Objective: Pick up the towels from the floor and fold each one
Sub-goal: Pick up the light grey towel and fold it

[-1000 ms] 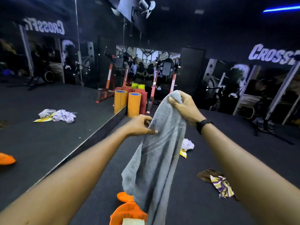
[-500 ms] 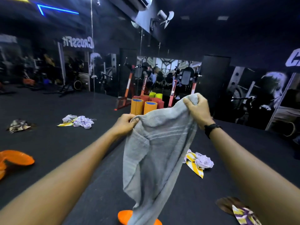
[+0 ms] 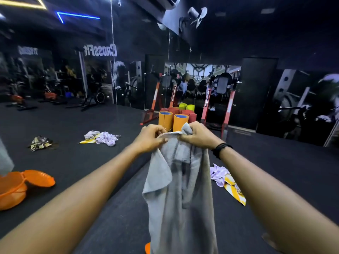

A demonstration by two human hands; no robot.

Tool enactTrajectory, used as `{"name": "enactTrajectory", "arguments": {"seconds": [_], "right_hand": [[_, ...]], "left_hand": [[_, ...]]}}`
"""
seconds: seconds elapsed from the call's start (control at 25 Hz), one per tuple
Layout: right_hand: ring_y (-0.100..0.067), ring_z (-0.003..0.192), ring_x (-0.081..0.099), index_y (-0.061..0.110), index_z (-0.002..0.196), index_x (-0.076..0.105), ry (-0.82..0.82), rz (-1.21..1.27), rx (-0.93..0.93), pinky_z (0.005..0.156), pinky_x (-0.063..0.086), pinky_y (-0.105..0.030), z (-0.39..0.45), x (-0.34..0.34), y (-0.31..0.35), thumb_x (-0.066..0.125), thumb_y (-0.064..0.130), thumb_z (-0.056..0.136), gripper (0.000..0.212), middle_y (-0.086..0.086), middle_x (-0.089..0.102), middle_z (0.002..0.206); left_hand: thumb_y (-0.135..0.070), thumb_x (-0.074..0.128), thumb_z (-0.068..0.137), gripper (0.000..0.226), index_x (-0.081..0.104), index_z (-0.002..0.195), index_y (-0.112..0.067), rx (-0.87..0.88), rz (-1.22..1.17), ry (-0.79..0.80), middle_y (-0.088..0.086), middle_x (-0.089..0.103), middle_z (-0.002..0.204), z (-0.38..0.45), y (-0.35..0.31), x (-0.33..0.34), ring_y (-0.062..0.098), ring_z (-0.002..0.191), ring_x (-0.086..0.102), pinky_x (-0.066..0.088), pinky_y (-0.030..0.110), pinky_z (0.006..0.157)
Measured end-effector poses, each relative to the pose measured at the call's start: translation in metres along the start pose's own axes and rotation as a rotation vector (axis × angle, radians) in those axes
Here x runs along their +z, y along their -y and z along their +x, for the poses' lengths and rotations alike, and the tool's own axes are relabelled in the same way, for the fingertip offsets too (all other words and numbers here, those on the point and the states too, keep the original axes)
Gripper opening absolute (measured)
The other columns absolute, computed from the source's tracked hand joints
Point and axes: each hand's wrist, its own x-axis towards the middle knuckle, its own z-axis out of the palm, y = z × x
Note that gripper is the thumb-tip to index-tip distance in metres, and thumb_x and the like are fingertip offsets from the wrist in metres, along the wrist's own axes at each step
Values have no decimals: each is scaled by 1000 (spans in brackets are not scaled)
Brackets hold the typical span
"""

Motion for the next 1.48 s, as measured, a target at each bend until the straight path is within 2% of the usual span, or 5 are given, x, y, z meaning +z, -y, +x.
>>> {"name": "enactTrajectory", "arguments": {"seconds": [0.32,0.6,0.76,0.96,1.48], "right_hand": [[-14,64,38,-4,61,41,-275,181,151,61,33,-29,20,-5,-27,65,18,86,40,-6,39,65],[-18,95,48,11,104,35,-304,207,394,84,42,-34,28,11,-25,56,37,94,35,-5,47,104],[-22,98,44,10,104,36,-312,146,421,79,32,-27,29,18,-7,44,23,99,16,-10,44,107],[-16,76,48,5,82,57,-784,190,323,59,29,-24,23,13,12,66,13,85,13,-4,56,82],[-8,64,67,7,84,77,-289,294,133,62,58,-24,14,36,26,81,9,74,11,-4,74,76]], "left_hand": [[-24,53,97,34,50,64,-16,-310,38,216,-1,48,59,-6,80,-12,17,60,47,42,31,67],[-15,54,96,16,63,86,-6,-471,-959,187,1,65,66,5,32,-5,8,57,60,52,22,51],[1,62,87,16,64,103,-3,-540,-1124,104,8,67,86,12,12,1,14,74,64,60,28,69],[3,70,79,18,66,96,-1,-567,-1153,-62,9,69,83,10,-1,9,15,71,67,58,24,60],[-6,70,83,10,75,87,-13,-472,-1005,-241,10,74,91,9,5,31,25,94,69,57,31,81]]}}
